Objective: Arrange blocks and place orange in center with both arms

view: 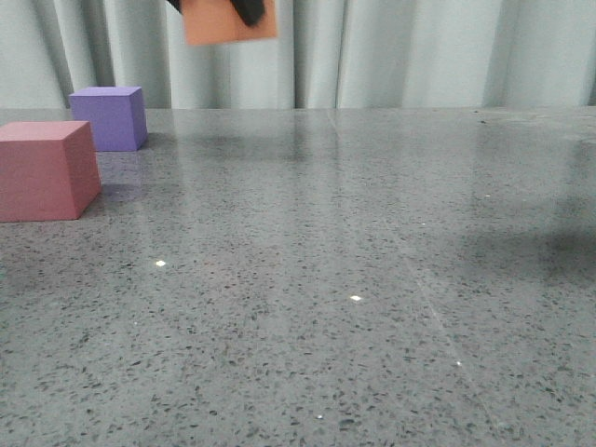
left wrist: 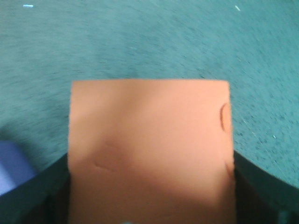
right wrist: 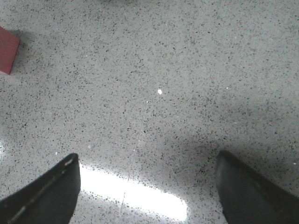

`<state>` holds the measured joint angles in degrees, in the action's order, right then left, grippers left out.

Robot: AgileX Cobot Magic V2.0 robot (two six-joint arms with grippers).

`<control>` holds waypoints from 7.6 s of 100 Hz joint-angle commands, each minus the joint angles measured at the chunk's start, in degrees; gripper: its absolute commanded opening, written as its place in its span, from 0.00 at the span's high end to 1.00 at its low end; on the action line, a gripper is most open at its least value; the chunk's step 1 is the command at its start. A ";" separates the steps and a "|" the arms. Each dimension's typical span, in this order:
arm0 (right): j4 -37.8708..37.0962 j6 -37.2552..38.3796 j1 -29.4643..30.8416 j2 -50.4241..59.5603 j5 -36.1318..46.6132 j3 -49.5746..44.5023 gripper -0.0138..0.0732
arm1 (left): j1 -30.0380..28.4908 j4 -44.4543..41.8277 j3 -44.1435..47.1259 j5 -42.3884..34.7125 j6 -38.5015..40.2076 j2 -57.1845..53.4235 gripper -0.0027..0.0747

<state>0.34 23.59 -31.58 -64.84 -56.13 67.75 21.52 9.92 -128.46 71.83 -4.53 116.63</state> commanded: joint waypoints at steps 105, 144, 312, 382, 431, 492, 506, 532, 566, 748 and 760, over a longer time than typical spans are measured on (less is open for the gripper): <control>-0.34 -0.58 0.07 1.35 3.07 1.33 0.16 | -3.62 -21.00 20.83 -3.01 27.39 -14.10 0.77; -0.34 -0.58 0.07 1.35 3.27 1.33 0.16 | -3.62 -20.50 30.82 -11.75 31.48 -14.10 0.77; -0.34 -0.58 0.07 1.35 3.34 1.33 0.16 | -3.76 -20.60 35.81 -18.07 33.19 -12.37 0.24; -5.33 -0.58 0.07 6.05 8.83 -0.08 0.16 | -3.12 -21.30 40.22 -23.66 31.09 -31.59 0.25; -9.52 -0.58 0.07 21.02 25.16 -17.38 0.17 | -1.86 -22.82 66.44 -43.86 30.93 -55.58 0.46; -9.46 -0.52 0.13 27.88 27.37 -28.21 0.98 | -1.86 -22.95 93.16 -58.23 28.10 -79.86 0.99; -9.57 -0.52 0.13 30.48 31.38 -31.39 0.98 | -1.86 -22.95 97.41 -60.02 28.10 -84.47 0.99; -9.51 -0.52 0.13 33.57 33.51 -34.38 0.98 | -1.86 -22.95 100.74 -60.08 28.10 -89.00 0.99; -9.51 -0.52 0.13 33.52 33.19 -34.42 0.98 | -1.86 -22.95 100.74 -60.08 28.10 -89.00 0.99; -9.51 -0.52 0.13 33.52 33.24 -34.42 0.98 | -22.47 -7.68 129.65 -69.08 5.75 -118.77 0.99; -9.51 -0.52 0.13 33.52 33.24 -34.42 0.98 | -22.47 -7.68 129.65 -69.08 5.75 -118.77 0.99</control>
<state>-8.21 23.45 -31.58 -31.36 -26.87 31.78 -0.89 1.78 0.05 7.45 0.39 -0.24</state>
